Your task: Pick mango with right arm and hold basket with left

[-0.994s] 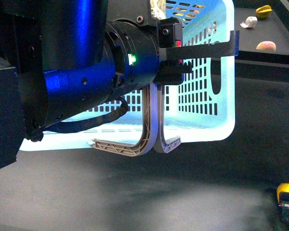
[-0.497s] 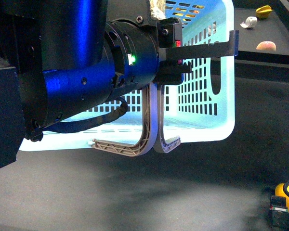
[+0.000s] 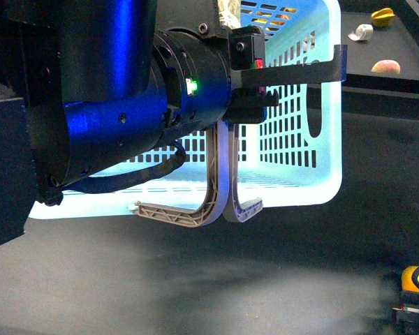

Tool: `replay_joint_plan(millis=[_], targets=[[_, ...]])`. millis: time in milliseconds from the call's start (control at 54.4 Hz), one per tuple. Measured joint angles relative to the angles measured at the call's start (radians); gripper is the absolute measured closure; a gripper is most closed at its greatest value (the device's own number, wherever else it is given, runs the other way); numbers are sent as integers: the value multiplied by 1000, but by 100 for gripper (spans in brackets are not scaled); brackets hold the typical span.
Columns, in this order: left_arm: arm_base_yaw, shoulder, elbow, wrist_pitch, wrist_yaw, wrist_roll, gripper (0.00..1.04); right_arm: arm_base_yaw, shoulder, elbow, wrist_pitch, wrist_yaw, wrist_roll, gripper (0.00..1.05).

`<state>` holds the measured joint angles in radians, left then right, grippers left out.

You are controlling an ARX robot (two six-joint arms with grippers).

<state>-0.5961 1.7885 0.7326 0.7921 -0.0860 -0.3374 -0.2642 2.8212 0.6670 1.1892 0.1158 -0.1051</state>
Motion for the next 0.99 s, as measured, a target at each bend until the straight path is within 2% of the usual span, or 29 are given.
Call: replay_joint_plan(millis=[37, 129, 405, 699, 773, 994], targets=[[0, 0, 0, 0, 0, 0, 100, -5, 1, 0, 0, -2, 0, 43], [0, 0, 0, 0, 0, 0, 100, -18, 1, 0, 3, -8, -3, 47], [0, 0, 0, 0, 0, 0, 100, -8, -111, -64, -17, -37, 18, 48], [-1, 0, 0, 0, 1, 0, 100, 103, -531, -213, -124, -117, 121, 48], [-1, 0, 0, 0, 1, 0, 100, 157, -723, -256, -219, -138, 169, 48], [-1, 0, 0, 0, 0, 0, 100, 267, -1058, -272, -415, -152, 246, 48]])
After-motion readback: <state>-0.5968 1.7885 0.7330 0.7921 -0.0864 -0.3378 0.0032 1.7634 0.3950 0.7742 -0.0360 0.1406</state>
